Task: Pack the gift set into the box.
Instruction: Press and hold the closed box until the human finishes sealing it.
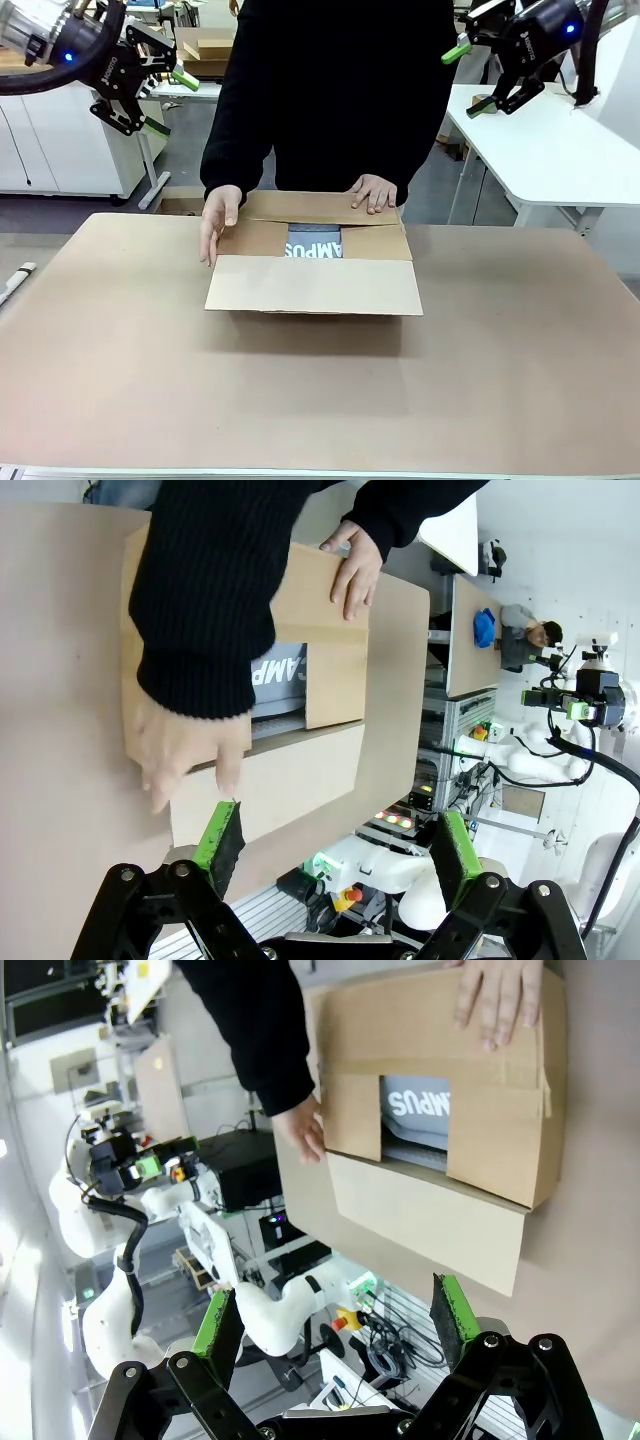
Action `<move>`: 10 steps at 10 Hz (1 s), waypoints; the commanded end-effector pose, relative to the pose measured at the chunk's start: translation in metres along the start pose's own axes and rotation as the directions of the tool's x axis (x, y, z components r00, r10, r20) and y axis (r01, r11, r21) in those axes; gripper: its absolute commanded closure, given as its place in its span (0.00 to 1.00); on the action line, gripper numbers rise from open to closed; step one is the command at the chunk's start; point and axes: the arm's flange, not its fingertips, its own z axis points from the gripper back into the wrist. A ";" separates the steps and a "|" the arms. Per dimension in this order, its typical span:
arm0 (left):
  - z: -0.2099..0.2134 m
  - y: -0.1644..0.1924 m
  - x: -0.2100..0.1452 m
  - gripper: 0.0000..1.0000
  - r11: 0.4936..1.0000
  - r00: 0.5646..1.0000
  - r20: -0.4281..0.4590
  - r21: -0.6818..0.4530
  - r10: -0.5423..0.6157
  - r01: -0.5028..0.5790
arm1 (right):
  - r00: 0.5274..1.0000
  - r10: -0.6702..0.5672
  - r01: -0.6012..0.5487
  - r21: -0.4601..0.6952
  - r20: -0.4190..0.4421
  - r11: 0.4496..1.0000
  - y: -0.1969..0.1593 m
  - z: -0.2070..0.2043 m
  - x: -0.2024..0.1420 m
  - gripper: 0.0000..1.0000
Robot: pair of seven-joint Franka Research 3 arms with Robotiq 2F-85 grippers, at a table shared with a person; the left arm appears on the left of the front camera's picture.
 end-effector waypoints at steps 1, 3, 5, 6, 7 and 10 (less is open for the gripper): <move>0.002 -0.001 -0.002 0.00 1.000 1.000 -0.005 0.007 0.006 -0.006 | 1.000 -0.012 0.012 -0.011 0.011 1.000 0.002 0.000 -0.001 0.00; 0.002 -0.001 -0.002 0.00 1.000 1.000 -0.005 0.007 0.006 -0.006 | 1.000 -0.012 0.012 -0.011 0.011 1.000 0.002 0.000 -0.001 0.00; 0.002 -0.001 -0.002 0.00 1.000 1.000 -0.005 0.007 0.006 -0.006 | 1.000 -0.012 0.012 -0.011 0.011 1.000 0.002 0.000 -0.001 0.00; 0.002 -0.001 -0.002 0.00 1.000 1.000 -0.005 0.007 0.006 -0.006 | 1.000 -0.012 0.012 -0.011 0.011 1.000 0.002 0.000 -0.001 0.00; 0.002 -0.001 -0.002 0.00 1.000 1.000 -0.005 0.007 0.006 -0.006 | 1.000 -0.012 0.012 -0.011 0.011 1.000 0.002 0.000 -0.001 0.00; 0.002 -0.001 -0.002 0.00 1.000 1.000 -0.005 0.007 0.006 -0.006 | 1.000 -0.012 0.012 -0.011 0.011 1.000 0.002 0.000 -0.001 0.00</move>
